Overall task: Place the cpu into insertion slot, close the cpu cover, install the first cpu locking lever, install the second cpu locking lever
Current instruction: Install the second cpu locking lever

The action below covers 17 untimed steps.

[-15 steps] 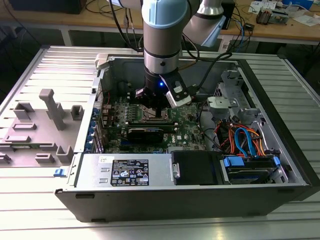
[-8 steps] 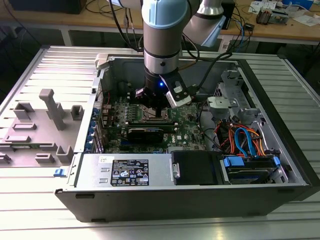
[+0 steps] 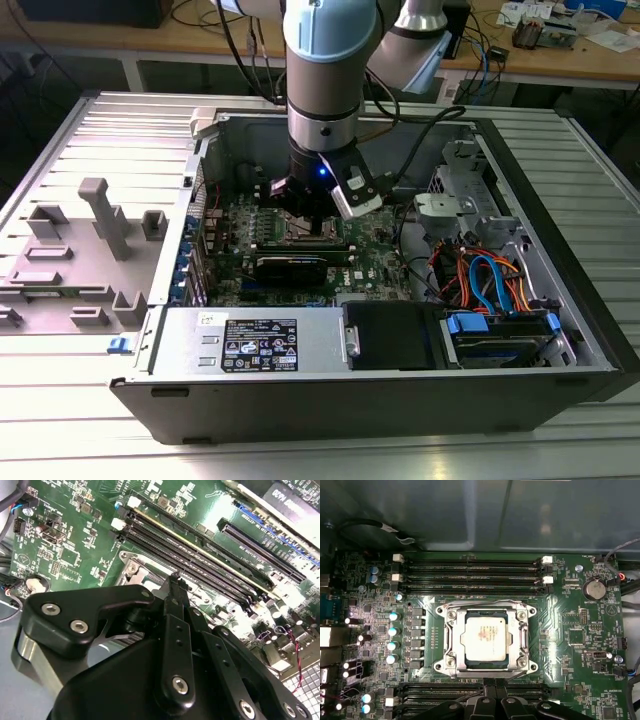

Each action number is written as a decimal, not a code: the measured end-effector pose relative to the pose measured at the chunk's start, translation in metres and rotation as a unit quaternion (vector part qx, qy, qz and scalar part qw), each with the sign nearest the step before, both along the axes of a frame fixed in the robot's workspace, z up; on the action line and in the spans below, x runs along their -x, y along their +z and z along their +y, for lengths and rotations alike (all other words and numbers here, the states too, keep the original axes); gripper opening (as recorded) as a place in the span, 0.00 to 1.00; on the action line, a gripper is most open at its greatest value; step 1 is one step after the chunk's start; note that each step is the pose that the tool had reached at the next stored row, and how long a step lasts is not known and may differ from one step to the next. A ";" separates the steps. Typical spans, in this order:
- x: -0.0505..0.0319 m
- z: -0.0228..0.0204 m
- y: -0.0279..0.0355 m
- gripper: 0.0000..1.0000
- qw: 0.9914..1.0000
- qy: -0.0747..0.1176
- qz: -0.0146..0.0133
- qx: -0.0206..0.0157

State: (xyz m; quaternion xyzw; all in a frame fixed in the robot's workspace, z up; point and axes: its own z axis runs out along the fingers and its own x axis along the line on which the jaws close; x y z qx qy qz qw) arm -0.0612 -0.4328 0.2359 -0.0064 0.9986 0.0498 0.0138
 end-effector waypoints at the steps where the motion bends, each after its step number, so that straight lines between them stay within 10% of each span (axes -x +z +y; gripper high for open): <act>1: 0.0065 -0.0046 -0.0015 0.11 1.000 0.000 0.000 -0.003; 7: 0.0144 -0.0049 -0.0066 0.11 1.000 0.000 0.000 -0.012; 17: 0.0144 -0.0049 -0.0067 0.11 1.000 0.000 0.000 -0.013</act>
